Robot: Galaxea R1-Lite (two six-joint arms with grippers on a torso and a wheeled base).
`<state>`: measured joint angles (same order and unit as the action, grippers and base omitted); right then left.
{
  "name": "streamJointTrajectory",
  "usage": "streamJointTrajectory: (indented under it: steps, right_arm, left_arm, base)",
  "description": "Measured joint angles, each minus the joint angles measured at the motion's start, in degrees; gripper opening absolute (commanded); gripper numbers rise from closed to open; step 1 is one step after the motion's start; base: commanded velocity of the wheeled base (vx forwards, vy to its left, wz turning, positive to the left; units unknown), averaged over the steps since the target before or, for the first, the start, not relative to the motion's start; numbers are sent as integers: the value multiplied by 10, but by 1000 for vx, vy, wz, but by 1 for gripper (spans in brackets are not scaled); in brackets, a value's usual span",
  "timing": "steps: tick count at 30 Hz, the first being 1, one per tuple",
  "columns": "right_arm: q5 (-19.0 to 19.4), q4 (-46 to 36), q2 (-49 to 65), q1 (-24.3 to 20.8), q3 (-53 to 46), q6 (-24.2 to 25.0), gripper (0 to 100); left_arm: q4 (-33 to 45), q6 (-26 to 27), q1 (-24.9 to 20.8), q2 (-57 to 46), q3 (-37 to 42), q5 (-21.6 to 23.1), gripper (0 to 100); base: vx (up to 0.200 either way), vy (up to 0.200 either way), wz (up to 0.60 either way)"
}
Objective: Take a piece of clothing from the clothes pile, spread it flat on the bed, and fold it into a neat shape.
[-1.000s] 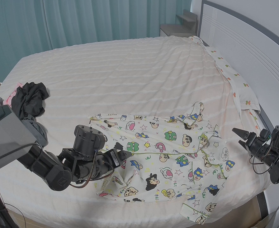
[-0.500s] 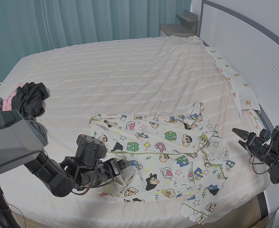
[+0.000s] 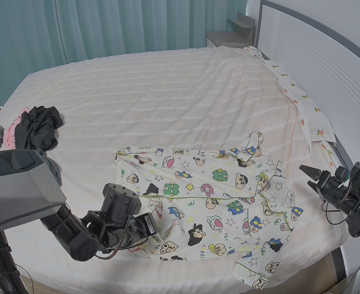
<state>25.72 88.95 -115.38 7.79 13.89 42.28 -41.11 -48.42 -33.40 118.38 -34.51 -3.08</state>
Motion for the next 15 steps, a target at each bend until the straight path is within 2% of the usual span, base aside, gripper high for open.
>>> streamJointTrajectory:
  steps: [9,15]
  right_arm:
    - [0,0,1,-1,0,0,100]
    - [0,0,3,-1,0,1,100]
  left_arm:
    - [1,1,13,-29,11,-9,0]
    - [2,5,45,-55,15,-10,0]
  base:
    - [0,0,0]
    - [0,0,0]
